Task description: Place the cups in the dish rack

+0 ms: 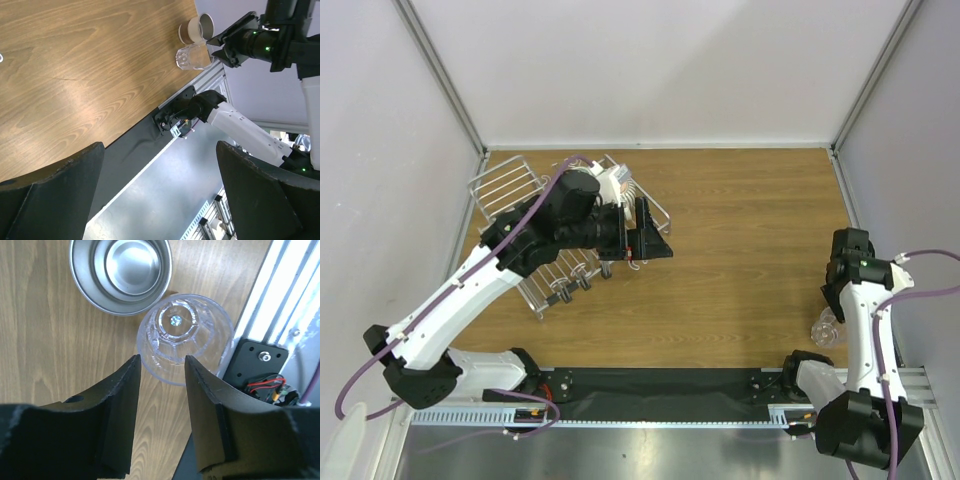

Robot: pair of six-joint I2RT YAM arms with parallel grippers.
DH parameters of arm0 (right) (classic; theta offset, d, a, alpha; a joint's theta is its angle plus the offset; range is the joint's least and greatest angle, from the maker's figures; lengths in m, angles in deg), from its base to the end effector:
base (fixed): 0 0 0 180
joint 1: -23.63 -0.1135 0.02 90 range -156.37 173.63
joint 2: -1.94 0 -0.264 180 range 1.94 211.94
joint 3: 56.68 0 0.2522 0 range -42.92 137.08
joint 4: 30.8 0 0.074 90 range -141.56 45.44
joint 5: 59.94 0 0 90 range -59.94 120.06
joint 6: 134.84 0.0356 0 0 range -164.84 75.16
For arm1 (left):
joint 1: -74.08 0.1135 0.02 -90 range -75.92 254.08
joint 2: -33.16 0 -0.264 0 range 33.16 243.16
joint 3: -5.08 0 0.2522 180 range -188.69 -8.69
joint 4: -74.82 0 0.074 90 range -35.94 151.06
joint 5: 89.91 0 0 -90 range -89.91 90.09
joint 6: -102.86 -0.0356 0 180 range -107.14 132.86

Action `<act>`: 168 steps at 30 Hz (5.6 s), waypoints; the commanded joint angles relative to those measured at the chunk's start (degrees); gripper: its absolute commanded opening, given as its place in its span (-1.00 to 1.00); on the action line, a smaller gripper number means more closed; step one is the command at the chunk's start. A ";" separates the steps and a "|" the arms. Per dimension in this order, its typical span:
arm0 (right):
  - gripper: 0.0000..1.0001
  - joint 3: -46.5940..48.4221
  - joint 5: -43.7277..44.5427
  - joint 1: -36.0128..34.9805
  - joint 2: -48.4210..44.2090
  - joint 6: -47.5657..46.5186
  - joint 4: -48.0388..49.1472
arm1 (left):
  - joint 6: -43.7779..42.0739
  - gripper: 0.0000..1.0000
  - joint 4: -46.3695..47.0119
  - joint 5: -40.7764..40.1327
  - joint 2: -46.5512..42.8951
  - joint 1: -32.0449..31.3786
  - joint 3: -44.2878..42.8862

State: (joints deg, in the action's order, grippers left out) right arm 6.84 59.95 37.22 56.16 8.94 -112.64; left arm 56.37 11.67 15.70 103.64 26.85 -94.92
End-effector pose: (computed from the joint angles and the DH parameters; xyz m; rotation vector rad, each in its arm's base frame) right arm 0.1377 -0.0515 0.2684 1.5506 2.1317 -0.5213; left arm 0.1569 -0.1837 0.4266 0.2526 2.3786 -1.1395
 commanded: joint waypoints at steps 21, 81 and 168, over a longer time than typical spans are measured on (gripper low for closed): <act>-0.45 -8.01 -5.10 -0.31 5.64 5.19 9.63 | -0.18 0.99 0.43 -0.15 -1.13 -0.33 -1.39; -1.00 36.46 -79.11 -46.71 10.56 15.49 82.93 | 7.29 0.99 38.57 15.50 -13.44 9.34 -0.07; 0.90 31.89 -48.96 -14.11 8.01 -20.47 0.57 | -18.72 -0.99 -19.44 -28.10 47.82 23.23 -31.63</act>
State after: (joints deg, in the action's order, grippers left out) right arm 38.20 10.64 22.90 64.62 -12.09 -112.86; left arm 39.74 -9.48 -11.79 151.59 49.24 -126.53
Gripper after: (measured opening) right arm 0.949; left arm 0.737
